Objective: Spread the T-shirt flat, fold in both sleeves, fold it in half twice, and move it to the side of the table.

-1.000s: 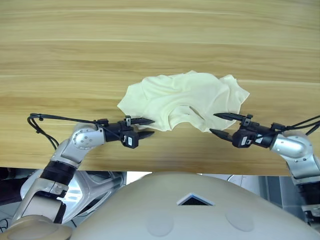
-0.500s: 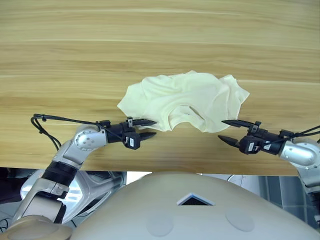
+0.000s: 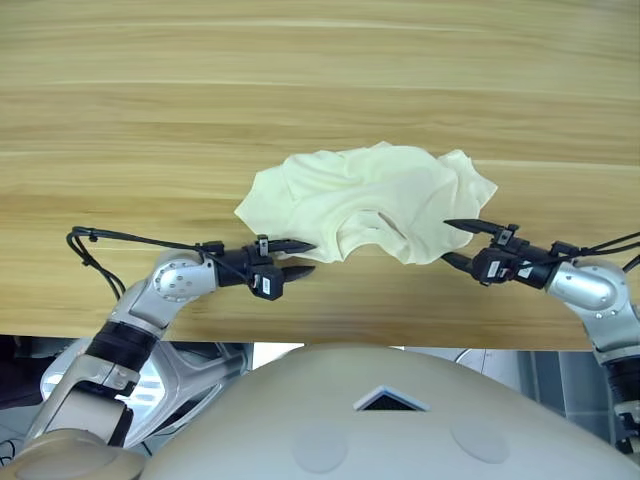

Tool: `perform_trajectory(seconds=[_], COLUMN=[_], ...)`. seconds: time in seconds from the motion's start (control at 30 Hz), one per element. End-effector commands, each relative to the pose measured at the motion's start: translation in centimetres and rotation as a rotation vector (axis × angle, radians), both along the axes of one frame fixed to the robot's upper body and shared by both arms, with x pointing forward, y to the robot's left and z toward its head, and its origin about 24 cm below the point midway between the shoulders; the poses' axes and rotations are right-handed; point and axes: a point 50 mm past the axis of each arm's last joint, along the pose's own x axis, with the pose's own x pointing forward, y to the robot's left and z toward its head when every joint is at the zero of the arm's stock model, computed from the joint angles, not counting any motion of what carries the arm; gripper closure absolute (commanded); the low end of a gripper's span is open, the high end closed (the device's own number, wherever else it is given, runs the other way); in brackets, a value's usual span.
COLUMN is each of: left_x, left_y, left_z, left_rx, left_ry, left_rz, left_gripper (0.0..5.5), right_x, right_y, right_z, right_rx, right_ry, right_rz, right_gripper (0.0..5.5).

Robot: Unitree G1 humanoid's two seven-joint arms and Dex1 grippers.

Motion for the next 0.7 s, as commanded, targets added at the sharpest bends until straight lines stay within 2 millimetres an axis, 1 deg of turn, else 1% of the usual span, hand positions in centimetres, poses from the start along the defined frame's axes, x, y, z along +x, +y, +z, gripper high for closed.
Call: perform_trajectory(seconds=[0.03, 0.27, 0.37, 0.4, 0.57, 0.67, 0.7], left_x=[0.2, 0.5, 0.6, 0.6, 0.8, 1.8, 2.9], left_y=[0.5, 0.5, 0.5, 0.5, 0.8, 1.1, 1.5], left_z=[-0.8, -0.9, -0.9, -0.9, -0.9, 0.0, 0.8], left_rx=[0.074, 0.085, 0.084, 0.084, 0.068, 0.015, -0.007], left_ry=[0.011, 0.010, 0.010, 0.009, 0.003, -0.016, -0.057], left_rz=[-0.001, -0.006, -0.005, -0.004, 0.015, 0.048, 0.083], left_gripper=[4.21, 5.26, 5.50, 5.50, 5.50, 5.50, 5.50], right_x=[-1.1, -1.1, -1.0, -0.9, -0.4, 0.7, 1.5], right_y=[0.5, 0.8, 0.8, 0.8, 0.6, 0.1, -0.1], right_z=[-0.9, -0.6, -0.4, -0.4, -0.1, 1.4, 2.3], right_rx=[-0.031, -0.009, 0.001, 0.002, 0.021, 0.076, 0.103], right_ry=[0.065, 0.057, 0.048, 0.045, 0.011, -0.074, -0.128], right_rz=[0.045, 0.066, 0.068, 0.066, 0.038, -0.011, -0.036], right_gripper=[3.59, 4.92, 5.39, 5.48, 5.48, 5.48, 5.48])
